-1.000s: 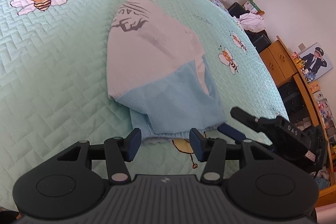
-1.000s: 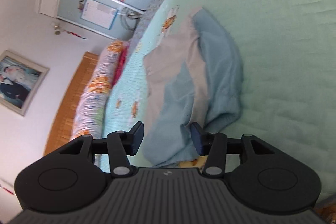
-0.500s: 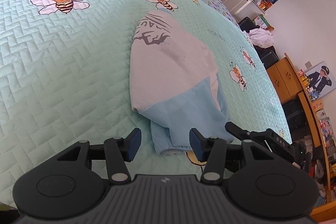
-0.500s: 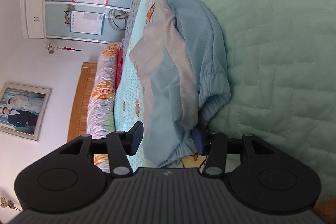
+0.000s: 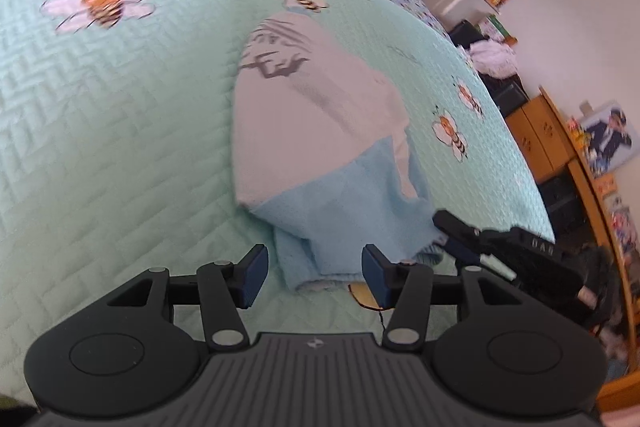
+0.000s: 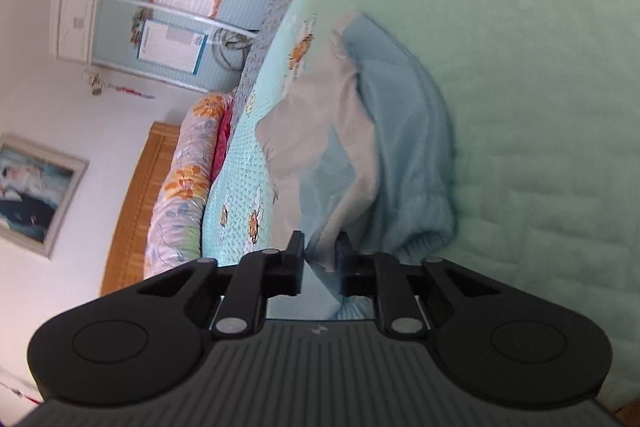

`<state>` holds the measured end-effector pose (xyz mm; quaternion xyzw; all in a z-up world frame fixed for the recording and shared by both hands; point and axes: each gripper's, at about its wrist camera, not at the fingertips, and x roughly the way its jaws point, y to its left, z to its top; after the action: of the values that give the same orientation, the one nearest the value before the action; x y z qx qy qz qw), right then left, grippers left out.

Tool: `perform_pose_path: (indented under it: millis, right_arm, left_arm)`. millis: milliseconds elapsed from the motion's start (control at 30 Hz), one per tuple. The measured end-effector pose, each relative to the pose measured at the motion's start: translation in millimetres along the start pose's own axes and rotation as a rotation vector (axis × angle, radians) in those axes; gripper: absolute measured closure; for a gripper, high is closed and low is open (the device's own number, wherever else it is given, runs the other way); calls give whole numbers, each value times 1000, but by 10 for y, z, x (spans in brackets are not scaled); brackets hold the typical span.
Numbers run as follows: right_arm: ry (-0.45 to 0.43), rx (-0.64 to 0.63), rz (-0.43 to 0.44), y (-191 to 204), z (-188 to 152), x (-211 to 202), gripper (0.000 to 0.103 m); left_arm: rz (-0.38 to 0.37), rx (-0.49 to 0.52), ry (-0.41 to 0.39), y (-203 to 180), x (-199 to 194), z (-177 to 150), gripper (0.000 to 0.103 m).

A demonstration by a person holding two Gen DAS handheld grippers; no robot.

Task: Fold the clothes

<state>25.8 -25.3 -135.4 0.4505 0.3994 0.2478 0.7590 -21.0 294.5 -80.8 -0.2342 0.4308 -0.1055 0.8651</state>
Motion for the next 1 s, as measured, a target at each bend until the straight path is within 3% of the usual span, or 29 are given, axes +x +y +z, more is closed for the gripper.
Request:
perform_pose_path:
  millis: [267, 367, 433, 533, 567, 600, 667, 867, 1000]
  right_arm:
    - [-5, -38, 37, 300, 181, 15, 96]
    - [-2, -34, 63, 352, 205, -28, 96]
    - [3, -35, 74, 373, 213, -47, 96]
    - [15, -31, 69, 328, 218, -84, 90]
    - [18, -24, 63, 292, 219, -109, 82]
    - [15, -15, 57, 244, 209, -146, 66]
    - [-1, 7, 46, 124, 169, -231, 50]
    - [82, 71, -26, -260, -162, -126, 51]
    - [97, 1, -25, -170, -268, -15, 61]
  left_arm:
    - [74, 426, -27, -756, 350, 31, 48]
    - [129, 507, -21, -879, 608, 82, 49]
    - [145, 515, -17, -890, 744, 164, 49]
    - [138, 459, -26, -796, 766, 325, 72]
    - [125, 429, -30, -748, 740, 379, 85]
    - [110, 395, -34, -699, 699, 421, 90]
    - [113, 364, -51, -639, 632, 466, 90]
    - [128, 310, -56, -553, 586, 501, 90]
    - [115, 280, -60, -541, 562, 532, 90]
